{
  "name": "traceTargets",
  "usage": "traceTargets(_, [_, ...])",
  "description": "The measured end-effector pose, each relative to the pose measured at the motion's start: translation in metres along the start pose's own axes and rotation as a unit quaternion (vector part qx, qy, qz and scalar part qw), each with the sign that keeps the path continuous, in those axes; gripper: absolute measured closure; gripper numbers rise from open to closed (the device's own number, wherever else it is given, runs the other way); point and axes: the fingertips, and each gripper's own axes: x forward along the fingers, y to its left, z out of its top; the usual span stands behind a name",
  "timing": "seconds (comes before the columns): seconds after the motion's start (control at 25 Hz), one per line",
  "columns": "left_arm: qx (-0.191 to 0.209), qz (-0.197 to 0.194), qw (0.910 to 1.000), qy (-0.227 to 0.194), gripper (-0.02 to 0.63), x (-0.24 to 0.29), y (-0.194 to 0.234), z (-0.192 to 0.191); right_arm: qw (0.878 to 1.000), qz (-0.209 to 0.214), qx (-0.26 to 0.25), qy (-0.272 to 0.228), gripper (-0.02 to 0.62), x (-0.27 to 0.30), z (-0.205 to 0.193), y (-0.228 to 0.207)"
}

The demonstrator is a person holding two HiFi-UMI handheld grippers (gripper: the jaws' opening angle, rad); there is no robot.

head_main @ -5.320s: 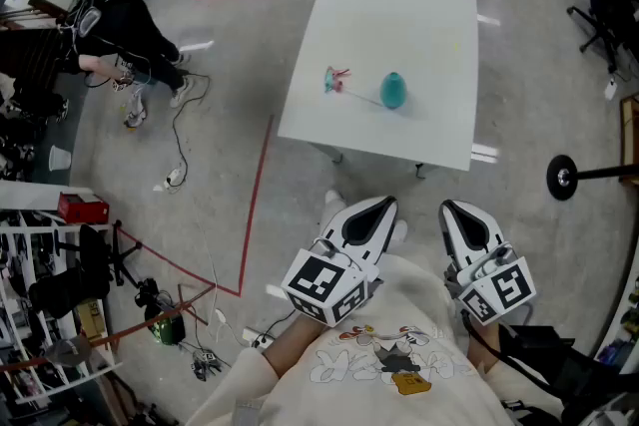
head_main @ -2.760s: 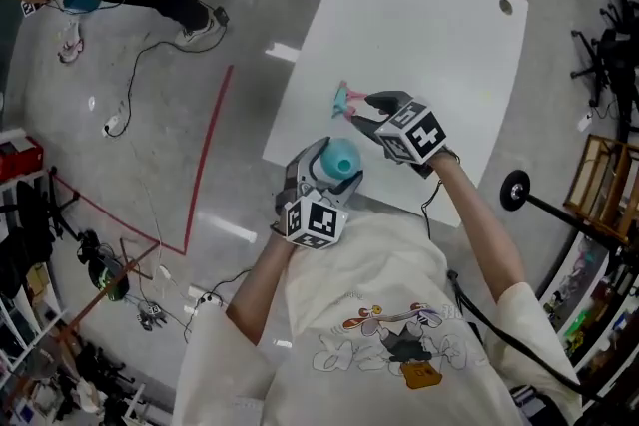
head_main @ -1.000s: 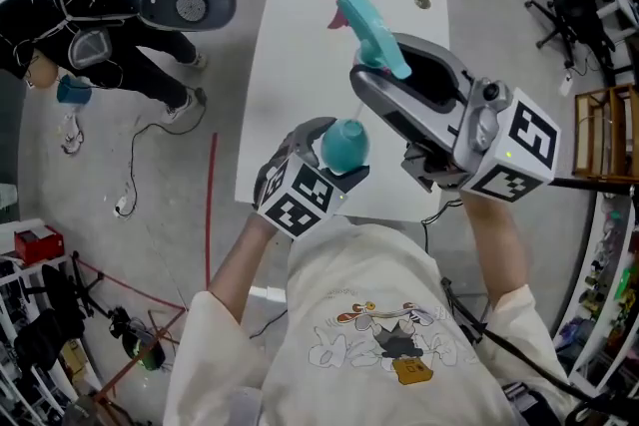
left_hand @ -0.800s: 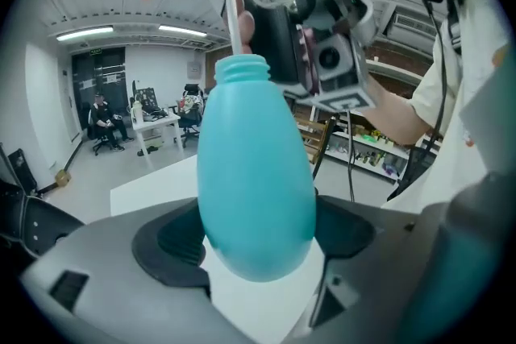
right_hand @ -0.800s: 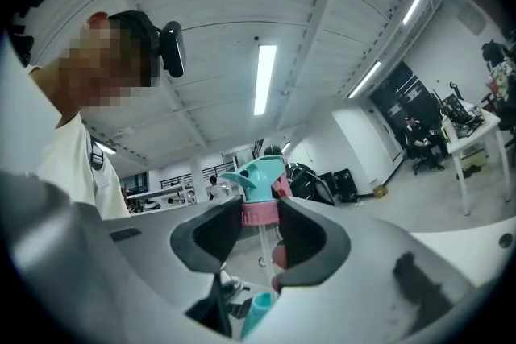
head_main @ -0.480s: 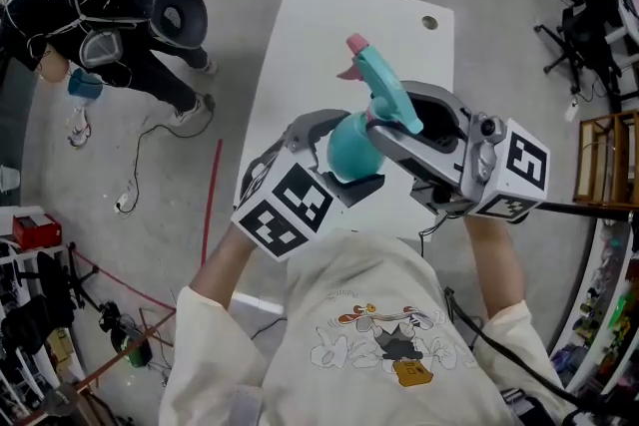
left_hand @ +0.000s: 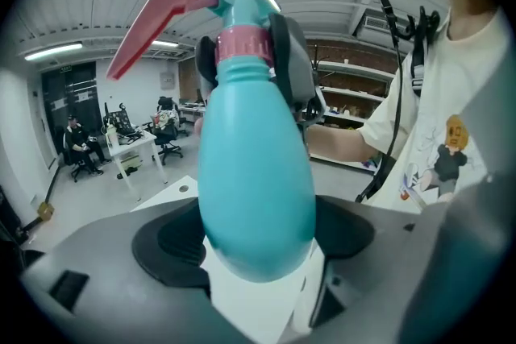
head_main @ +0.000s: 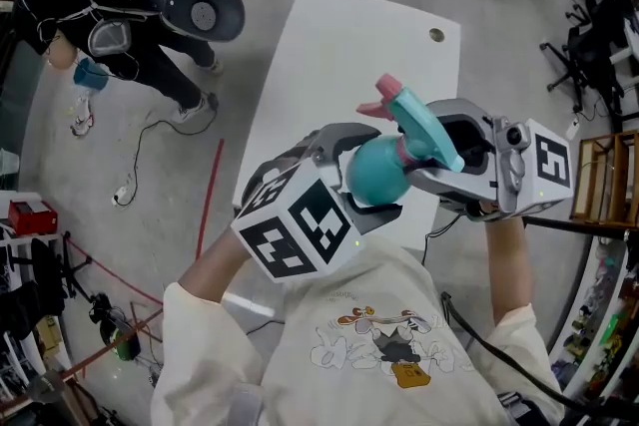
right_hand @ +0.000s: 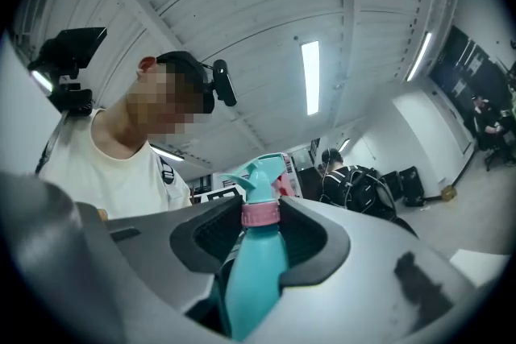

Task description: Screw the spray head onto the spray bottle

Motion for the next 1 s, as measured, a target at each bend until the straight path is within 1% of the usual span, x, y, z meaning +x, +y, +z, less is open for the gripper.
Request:
traceTargets(0.08, [-0.003,-0.016,0.9999,-0.002,0.2,0.0,-0.004,0.001,1.0,0.018,-0.001,0.006,0.451,0.0,-0.001,0.005])
traceTargets(0.16, [0.002,-0.027,0.9996,0.006,0.201,0.001,-0.009,0.002,1.0,0.027,-0.003,0.013,0.451,-0.002,-0.001,0.007])
traceTargets(0.24, [0.016,-0.028,0.9993,0.019,0.201,0.005,-0.013,0.004,0.999,0.037,-0.005,0.027,0.451,-0.003,0.0,0.011])
traceTargets(0.32, [0.026,-0.028,0.999,0.022,0.201,0.005,-0.015,0.009,0.998,0.049,-0.005,0.035,0.451,-0.003,0.001,0.017])
traceTargets(0.4, [0.026,-0.036,0.999,0.01,0.201,0.001,-0.019,0.013,0.998,0.059,-0.005,0.033,0.451,-0.002,0.005,0.021])
traceTargets(0.56, [0.014,-0.064,0.9977,-0.021,0.201,-0.004,-0.029,0.023,0.997,0.081,-0.004,0.016,0.451,-0.007,0.011,0.027])
traceTargets(0.72, [0.019,-0.068,0.9969,-0.033,0.202,0.0,-0.032,0.028,0.995,0.099,0.002,0.004,0.451,-0.015,0.013,0.03])
traceTargets(0.8, [0.013,-0.056,0.9976,-0.038,0.202,0.002,-0.031,0.029,0.995,0.096,0.009,-0.003,0.451,-0.016,0.013,0.029])
traceTargets(0.84, [0.007,-0.045,0.9981,-0.04,0.202,0.003,-0.03,0.03,0.996,0.089,0.008,-0.003,0.451,-0.016,0.013,0.029])
traceTargets(1.0, [-0.018,0.017,0.9985,-0.049,0.202,0.008,-0.019,0.027,0.999,0.033,-0.032,0.025,0.451,-0.007,0.009,0.022])
